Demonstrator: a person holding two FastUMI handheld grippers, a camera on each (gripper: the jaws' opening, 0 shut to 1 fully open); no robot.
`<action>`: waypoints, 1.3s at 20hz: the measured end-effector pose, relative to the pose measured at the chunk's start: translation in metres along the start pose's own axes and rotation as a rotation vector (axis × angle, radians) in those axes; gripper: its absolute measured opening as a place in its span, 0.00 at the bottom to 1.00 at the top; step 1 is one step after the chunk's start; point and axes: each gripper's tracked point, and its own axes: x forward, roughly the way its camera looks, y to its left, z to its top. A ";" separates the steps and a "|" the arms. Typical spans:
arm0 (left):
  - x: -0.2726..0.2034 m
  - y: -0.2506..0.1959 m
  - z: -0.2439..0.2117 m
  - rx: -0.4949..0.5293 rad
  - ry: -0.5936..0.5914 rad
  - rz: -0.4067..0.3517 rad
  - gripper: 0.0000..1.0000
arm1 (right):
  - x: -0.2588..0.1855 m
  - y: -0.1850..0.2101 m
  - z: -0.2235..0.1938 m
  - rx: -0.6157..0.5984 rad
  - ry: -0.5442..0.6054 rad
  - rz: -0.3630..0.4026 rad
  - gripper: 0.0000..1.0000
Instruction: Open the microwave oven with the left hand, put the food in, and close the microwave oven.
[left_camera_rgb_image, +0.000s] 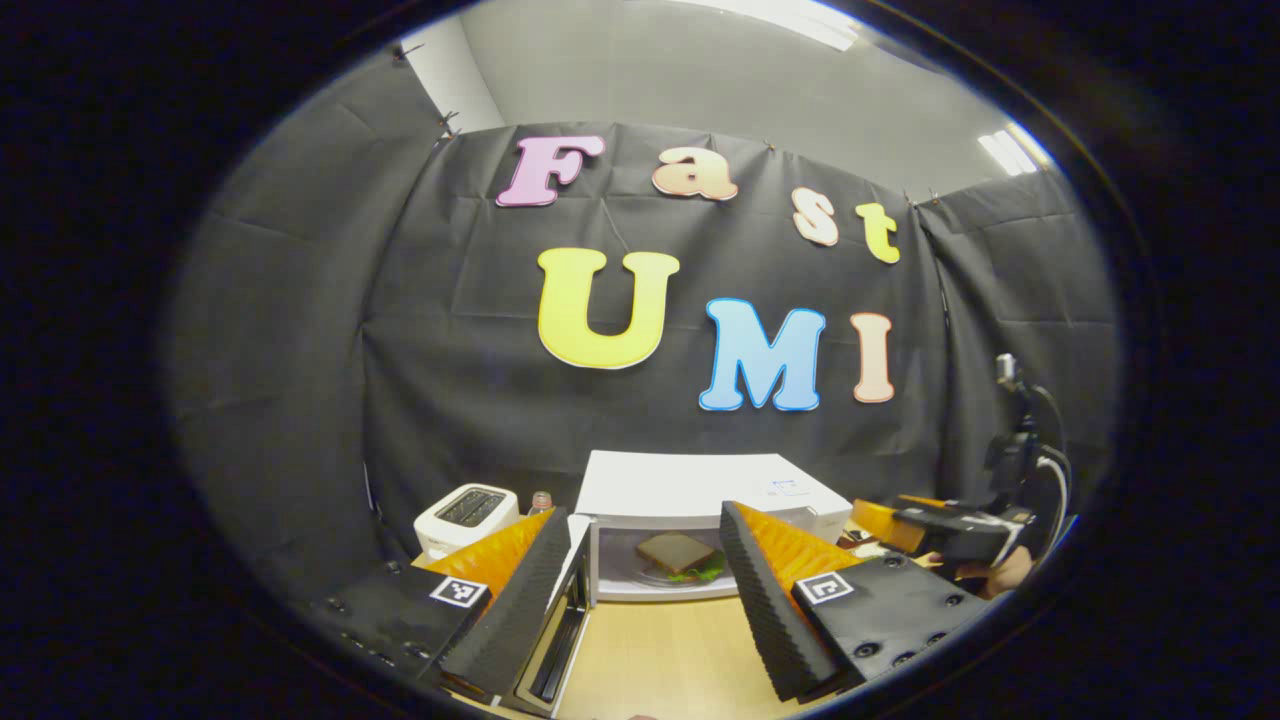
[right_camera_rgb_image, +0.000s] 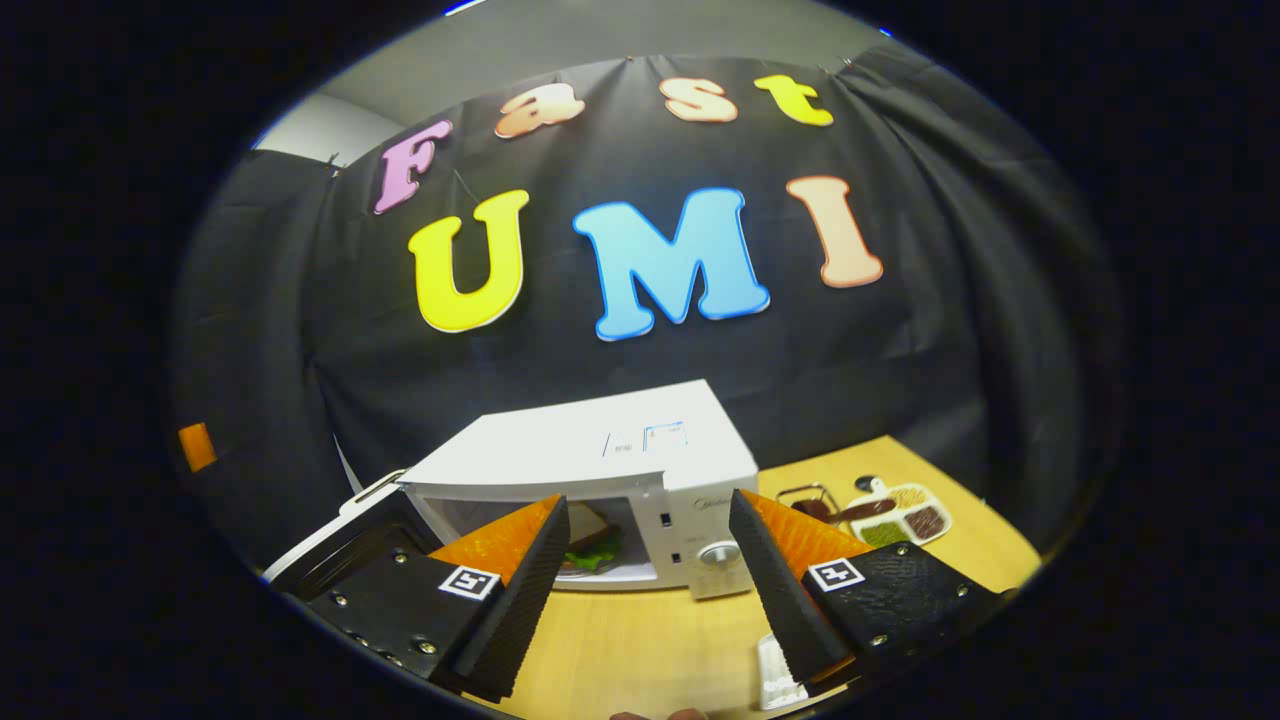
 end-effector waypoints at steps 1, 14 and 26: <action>0.002 -0.001 0.001 0.008 -0.004 0.004 0.97 | -0.012 -0.006 0.015 -0.033 -0.026 -0.006 0.96; -0.003 -0.013 0.036 0.053 -0.111 0.030 0.96 | -0.068 -0.016 0.085 -0.062 -0.137 -0.062 0.96; -0.016 0.040 0.004 0.058 -0.005 0.098 0.79 | -0.071 -0.010 0.085 -0.061 -0.136 -0.045 0.96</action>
